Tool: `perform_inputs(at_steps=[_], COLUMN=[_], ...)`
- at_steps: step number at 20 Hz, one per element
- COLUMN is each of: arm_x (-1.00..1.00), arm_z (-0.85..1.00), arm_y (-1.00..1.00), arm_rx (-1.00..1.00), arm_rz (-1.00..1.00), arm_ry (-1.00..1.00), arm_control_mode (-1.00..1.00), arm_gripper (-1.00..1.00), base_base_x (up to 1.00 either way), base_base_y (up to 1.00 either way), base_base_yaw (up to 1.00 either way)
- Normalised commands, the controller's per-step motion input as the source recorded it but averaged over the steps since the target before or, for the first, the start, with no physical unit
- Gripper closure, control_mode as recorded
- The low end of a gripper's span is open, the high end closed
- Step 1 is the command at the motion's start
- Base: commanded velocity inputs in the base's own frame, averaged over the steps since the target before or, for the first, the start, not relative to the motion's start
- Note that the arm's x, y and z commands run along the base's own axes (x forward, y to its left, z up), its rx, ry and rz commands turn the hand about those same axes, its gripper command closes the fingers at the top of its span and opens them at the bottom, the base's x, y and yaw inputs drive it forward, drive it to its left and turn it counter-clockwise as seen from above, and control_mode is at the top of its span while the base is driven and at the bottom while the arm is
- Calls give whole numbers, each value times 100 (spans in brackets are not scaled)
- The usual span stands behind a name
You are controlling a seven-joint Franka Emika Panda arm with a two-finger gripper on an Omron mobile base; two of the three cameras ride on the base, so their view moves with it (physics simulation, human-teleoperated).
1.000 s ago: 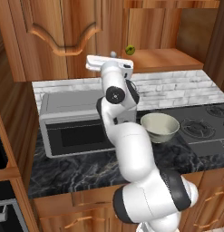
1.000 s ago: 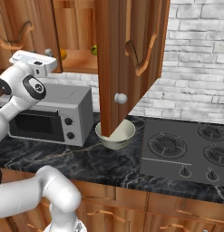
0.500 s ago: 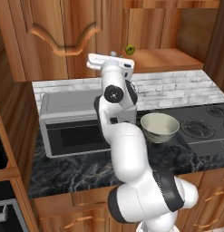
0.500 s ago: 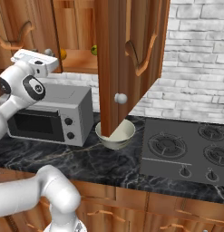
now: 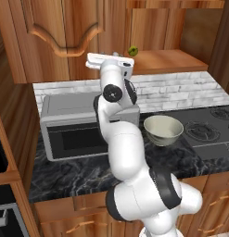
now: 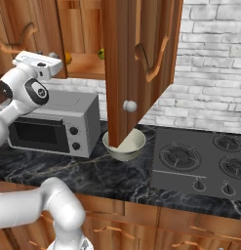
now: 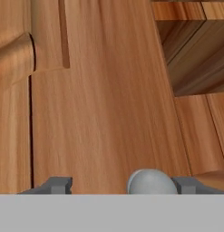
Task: Open the cabinet. Pick the peach and orange from the cabinet and place them into the bowl. Then close the cabinet.
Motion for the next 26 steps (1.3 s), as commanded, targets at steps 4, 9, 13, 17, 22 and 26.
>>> perform_inputs(at_steps=[4,9,13,17,22,26], arm_x=[18,0,-11,-50,-92,-100], arm_z=[-4,0,6,15,18,15], arm_y=[-5,0,0,15,73,100], arm_rx=[0,0,0,0,0,-1], arm_rz=[-1,0,0,-4,-13,-19], arm_ry=[3,0,0,2,6,7], arm_control_mode=[-100,-100,-100,-100,-100,-100], arm_gripper=[100,100,100,100,100,100], base_base_x=[0,0,0,0,0,0], base_base_y=[0,0,0,0,0,0], base_base_yaw=[0,0,0,0,0,0])
